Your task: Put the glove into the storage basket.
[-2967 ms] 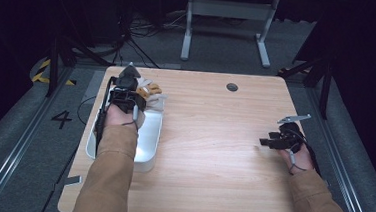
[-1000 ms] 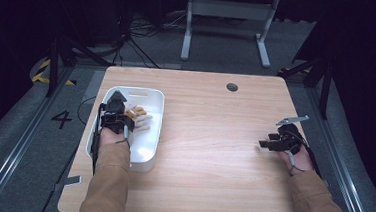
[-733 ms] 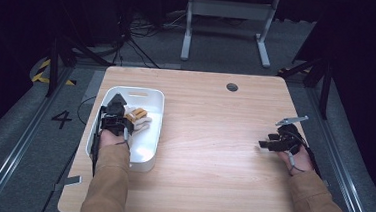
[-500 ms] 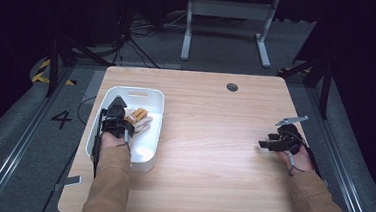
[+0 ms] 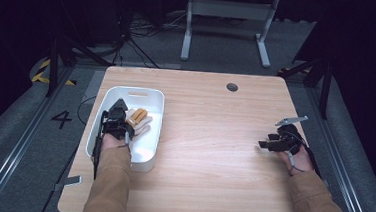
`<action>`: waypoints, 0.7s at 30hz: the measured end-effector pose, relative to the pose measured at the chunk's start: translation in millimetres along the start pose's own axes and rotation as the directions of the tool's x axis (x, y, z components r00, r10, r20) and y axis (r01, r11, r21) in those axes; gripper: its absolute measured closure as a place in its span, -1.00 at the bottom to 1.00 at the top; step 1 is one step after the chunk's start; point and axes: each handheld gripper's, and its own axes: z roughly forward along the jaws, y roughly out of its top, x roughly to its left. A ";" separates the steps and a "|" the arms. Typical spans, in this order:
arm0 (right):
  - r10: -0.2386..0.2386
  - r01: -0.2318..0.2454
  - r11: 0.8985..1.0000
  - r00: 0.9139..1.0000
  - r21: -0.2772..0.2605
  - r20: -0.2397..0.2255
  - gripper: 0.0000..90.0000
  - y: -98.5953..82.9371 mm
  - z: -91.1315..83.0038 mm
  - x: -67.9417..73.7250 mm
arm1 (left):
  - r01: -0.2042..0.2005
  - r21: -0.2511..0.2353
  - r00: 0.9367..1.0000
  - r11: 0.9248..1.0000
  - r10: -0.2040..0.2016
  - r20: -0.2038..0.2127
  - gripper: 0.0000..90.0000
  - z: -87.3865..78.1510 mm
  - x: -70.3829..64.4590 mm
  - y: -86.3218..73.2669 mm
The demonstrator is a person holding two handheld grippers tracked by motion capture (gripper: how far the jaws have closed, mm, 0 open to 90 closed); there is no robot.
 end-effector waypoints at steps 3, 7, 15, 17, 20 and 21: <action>0.001 -0.001 1.000 1.000 -0.003 0.002 -0.12 -0.1 0.1 0.1 | 0.003 0.006 1.000 1.000 -0.003 0.010 0.42 -0.5 -0.7 0.7; -0.001 0.001 1.000 1.000 -0.002 0.004 -0.12 0.0 0.1 -0.1 | 0.007 0.033 0.999 0.999 -0.008 0.034 0.10 3.0 -2.9 1.7; -0.001 0.001 1.000 1.000 0.000 0.004 -0.13 -0.4 0.1 -0.6 | -0.013 0.048 0.996 0.999 0.008 0.093 -0.53 1.1 -1.2 5.6; 0.003 -0.003 1.000 1.000 0.001 0.004 -0.13 -0.5 0.3 -0.7 | -0.016 0.040 0.993 0.999 0.012 0.115 -0.71 -0.8 -0.1 6.3; 0.001 -0.001 1.000 1.000 0.000 0.004 -0.13 -0.4 0.3 -0.5 | -0.020 0.040 0.995 0.999 0.016 0.099 -0.90 -1.4 0.3 6.6; 0.001 -0.001 1.000 1.000 0.000 0.003 -0.13 -0.4 0.3 -0.3 | -0.020 0.043 0.995 0.999 0.016 0.095 -0.95 -1.4 0.6 6.7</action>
